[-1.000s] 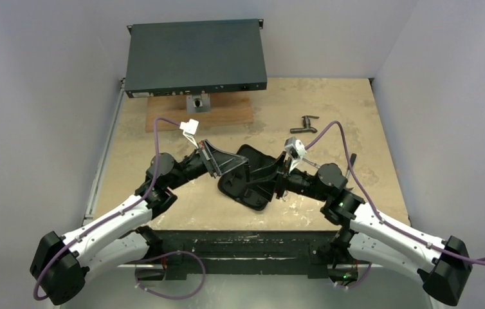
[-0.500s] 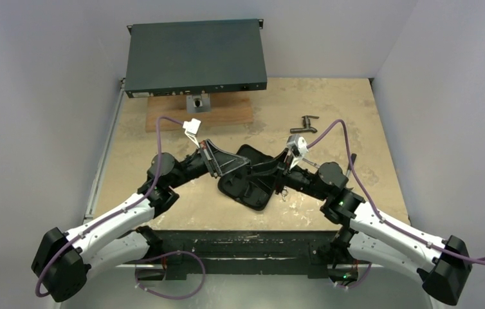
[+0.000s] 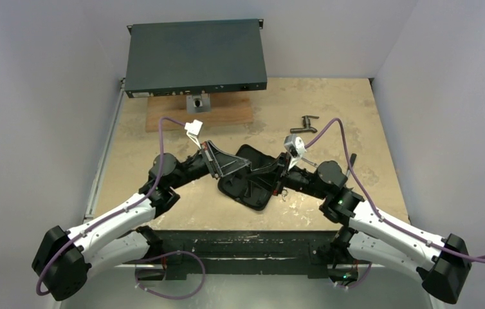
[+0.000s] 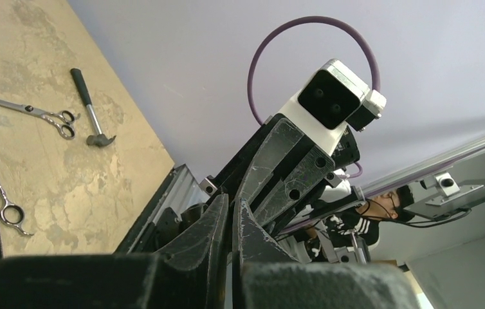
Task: Sort the hair-cutting tools
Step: Pick up the haircut tool at the center of the board.
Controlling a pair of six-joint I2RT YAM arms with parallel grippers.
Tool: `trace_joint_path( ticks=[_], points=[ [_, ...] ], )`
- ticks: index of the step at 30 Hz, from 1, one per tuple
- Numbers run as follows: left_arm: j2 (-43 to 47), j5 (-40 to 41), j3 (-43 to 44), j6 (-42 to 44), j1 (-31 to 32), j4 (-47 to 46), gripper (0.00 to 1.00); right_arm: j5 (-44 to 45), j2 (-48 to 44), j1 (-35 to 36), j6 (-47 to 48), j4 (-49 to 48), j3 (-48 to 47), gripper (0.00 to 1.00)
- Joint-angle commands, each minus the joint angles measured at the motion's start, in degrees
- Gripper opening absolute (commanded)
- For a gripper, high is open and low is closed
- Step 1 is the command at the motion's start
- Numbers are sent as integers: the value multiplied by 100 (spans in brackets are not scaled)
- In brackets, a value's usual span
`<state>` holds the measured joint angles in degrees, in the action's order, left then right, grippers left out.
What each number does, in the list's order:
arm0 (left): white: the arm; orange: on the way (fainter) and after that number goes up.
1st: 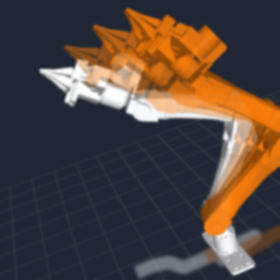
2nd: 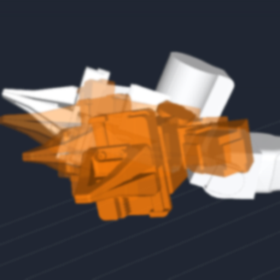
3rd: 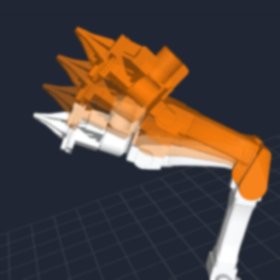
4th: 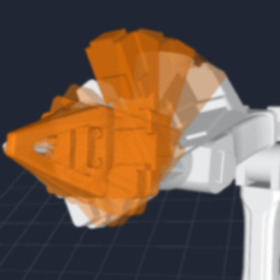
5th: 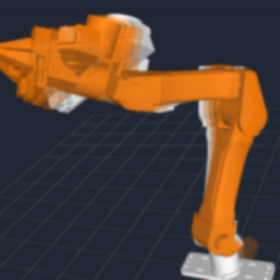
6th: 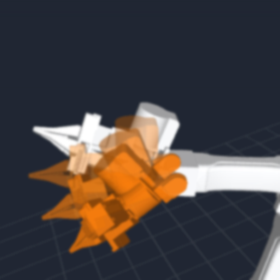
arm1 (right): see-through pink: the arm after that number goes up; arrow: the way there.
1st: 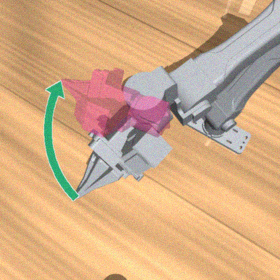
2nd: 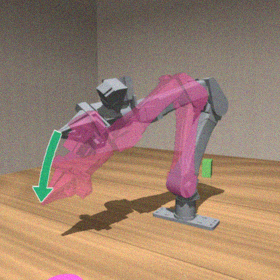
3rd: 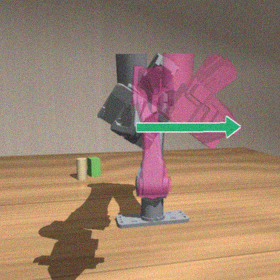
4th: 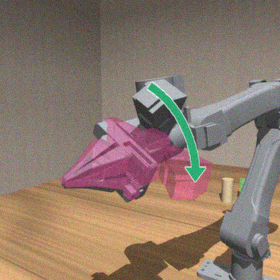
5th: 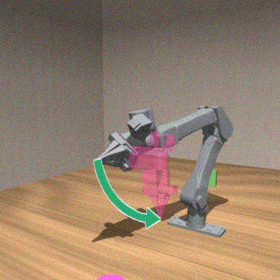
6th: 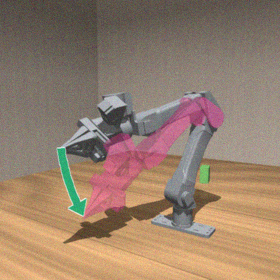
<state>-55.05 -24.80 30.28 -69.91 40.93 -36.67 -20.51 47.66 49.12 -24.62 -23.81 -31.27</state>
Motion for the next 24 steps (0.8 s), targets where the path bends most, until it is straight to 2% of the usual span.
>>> trace_joint_path(
  ticks=[1, 2, 5, 9, 10, 13, 16, 21, 24],
  points=[
    [93, 149, 155, 198, 31, 159, 3, -37, -89, 18, -91, -157, -264, 0],
    [125, 152, 223, 277, 25, 283, 10, -5, -102, 18, -106, -93, -279, 0],
    [410, 363, 517, 671, 28, 1191, 50, 179, -192, 17, -114, 235, -350, 0],
    [1188, 1411, 821, 1433, 25, 2890, 76, 687, -335, 18, -107, 895, -550, 0],
    [1389, 1801, 887, 1632, 22, 3254, 80, 912, -343, 18, -132, 1136, -676, 0],
    [1716, 2426, 1188, 2303, 29, 4554, 81, 1737, -203, 17, -351, 1833, -1039, 0],
    [1780, 2448, 1211, 2867, 32, 5082, 77, 2523, 177, 18, -862, 2701, -1510, 0],
    [2031, 1865, 417, 3202, 66, 4309, 73, 3223, 656, 18, -1822, 3478, -1826, 0],
    [2013, 1897, 229, 3416, 249, 4167, 72, 3497, 707, 12, -2356, 3640, -1859, 0]
  ],
)
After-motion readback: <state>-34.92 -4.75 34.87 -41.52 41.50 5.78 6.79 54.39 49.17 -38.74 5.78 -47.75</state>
